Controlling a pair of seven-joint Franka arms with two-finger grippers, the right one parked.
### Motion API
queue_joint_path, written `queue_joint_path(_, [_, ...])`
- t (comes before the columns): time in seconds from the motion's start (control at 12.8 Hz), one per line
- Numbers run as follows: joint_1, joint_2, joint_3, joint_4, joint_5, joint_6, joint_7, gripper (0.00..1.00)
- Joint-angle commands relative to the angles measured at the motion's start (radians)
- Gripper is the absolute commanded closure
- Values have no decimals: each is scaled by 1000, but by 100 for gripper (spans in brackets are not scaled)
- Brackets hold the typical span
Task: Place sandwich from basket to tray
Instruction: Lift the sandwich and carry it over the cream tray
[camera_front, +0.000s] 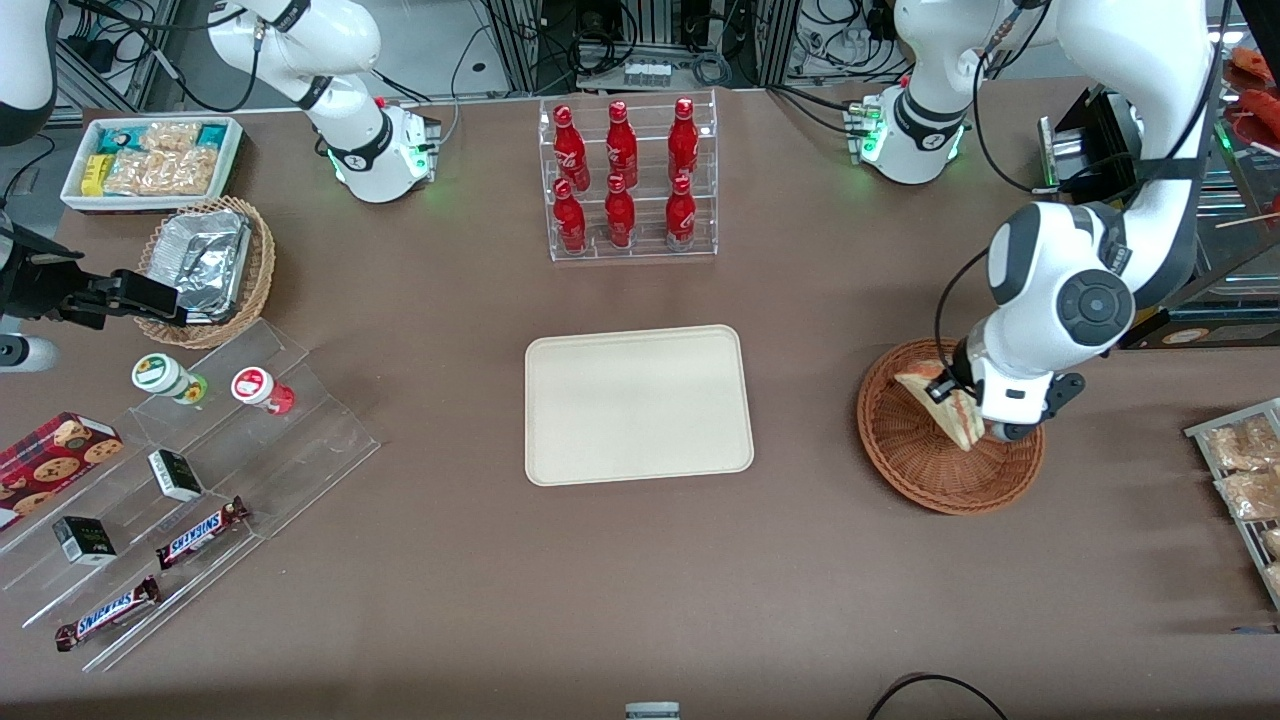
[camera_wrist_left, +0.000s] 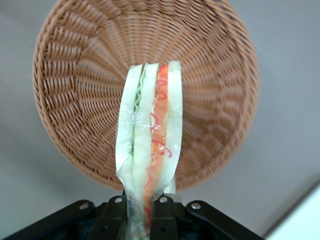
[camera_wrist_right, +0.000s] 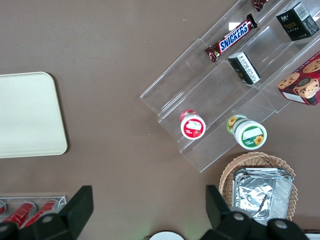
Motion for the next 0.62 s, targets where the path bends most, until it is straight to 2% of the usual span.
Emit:
queue_joint_path(0.0, [-81,-4,4,71,17,-89,-4,100])
queue_joint_path(0.23, [-208,12,-1,126,12,-144,13,100])
queue_joint_path(0.55, [-364,116,-4,216,-23,-146,6,100])
